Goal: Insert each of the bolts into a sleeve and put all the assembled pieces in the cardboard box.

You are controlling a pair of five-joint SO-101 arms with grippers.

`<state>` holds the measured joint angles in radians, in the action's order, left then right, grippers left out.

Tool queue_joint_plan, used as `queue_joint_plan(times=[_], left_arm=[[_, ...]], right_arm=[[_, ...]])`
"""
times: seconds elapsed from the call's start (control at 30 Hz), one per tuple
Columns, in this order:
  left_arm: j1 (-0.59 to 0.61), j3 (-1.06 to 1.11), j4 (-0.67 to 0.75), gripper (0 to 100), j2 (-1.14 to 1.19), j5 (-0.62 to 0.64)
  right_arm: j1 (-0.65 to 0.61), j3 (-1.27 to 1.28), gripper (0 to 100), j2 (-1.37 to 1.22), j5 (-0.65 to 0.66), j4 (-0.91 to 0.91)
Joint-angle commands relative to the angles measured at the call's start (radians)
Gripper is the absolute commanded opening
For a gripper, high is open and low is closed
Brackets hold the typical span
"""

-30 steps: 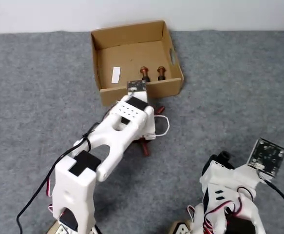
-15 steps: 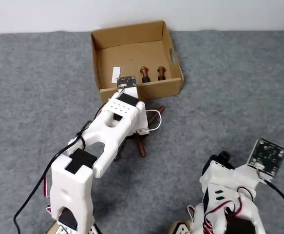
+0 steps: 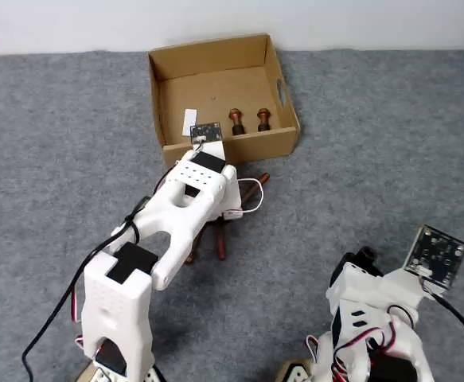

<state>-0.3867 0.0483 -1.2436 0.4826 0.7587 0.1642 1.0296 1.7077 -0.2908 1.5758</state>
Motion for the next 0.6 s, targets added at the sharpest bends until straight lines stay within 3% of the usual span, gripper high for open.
queue_joint_plan(times=[0.0, 0.23, 0.57], left_arm=[[-0.034, -0.028, -0.109, 0, -0.049, -0.006], [-0.109, -0.054, -0.307, 0, -0.362, 0.040], [-0.104, 0.099, -0.272, 0, -0.838, 0.032]], right_arm=[[-0.010, -0.009, 0.8, 0.007, 0.014, -0.025], [-0.010, -0.009, 0.8, 0.007, 0.014, -0.024], [-0.186, -0.006, 0.8, 0.007, 0.040, -0.025]])
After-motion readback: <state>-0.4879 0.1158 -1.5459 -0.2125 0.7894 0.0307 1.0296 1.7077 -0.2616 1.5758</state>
